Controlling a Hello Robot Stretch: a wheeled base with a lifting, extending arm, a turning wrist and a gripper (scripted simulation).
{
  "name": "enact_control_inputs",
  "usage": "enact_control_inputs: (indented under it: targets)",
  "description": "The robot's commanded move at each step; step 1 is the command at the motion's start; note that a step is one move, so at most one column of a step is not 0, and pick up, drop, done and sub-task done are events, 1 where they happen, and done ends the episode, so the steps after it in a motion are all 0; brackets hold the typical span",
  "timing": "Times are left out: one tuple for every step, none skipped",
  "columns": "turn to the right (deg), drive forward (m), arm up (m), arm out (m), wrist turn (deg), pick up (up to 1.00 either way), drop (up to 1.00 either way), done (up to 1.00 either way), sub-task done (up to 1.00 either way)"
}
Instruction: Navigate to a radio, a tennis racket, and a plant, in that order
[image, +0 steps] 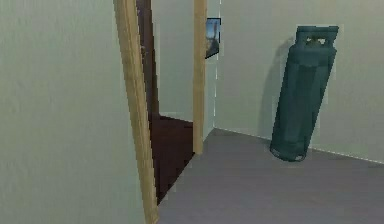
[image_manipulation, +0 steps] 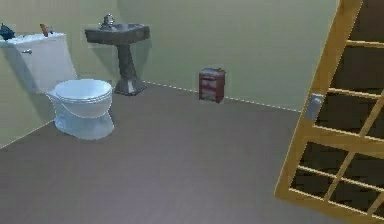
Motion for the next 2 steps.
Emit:
enact_control_inputs:
  targets:
    - [15.0, 0.00, 0.00, 0.00, 0.0, 0.00, 0.00, 0.00, 0.00]
    - [0.0, 1.00, 0.00, 0.00, 0.0, 0.00, 0.00, 0.00, 0.00]
